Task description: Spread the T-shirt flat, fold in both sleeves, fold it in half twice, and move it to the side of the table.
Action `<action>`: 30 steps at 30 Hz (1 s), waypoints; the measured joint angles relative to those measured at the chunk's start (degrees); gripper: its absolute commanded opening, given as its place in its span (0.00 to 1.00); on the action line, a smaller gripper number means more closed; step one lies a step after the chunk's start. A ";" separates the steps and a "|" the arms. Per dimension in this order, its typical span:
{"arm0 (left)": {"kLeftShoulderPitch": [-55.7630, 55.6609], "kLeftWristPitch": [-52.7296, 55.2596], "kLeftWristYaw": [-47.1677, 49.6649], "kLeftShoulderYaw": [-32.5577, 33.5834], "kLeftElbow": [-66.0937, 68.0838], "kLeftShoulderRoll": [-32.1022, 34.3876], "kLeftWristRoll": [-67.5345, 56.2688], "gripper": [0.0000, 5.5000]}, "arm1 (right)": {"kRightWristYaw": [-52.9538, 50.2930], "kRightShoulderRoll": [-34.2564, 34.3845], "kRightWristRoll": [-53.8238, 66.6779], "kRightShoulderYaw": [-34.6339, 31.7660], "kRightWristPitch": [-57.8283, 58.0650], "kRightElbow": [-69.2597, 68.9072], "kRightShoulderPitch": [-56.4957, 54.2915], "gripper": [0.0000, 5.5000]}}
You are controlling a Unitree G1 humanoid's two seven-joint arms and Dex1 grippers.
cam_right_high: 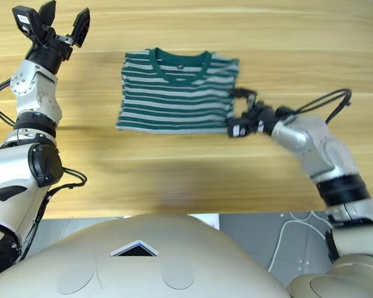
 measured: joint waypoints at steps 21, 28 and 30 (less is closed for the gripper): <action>1.11 -5.13 16.15 0.47 -1.34 0.93 3.74 0.89 | -9.10 41.03 -8.20 17.48 12.17 21.17 -27.97 0.79; 1.13 -7.63 19.85 -1.26 -1.01 -0.30 6.25 0.89 | -30.38 52.96 -14.62 18.79 12.59 57.50 -43.38 0.79; 1.13 -8.04 20.05 -1.66 -1.02 -0.63 6.64 0.89 | -35.26 54.63 -14.51 17.09 13.75 65.24 -46.44 0.79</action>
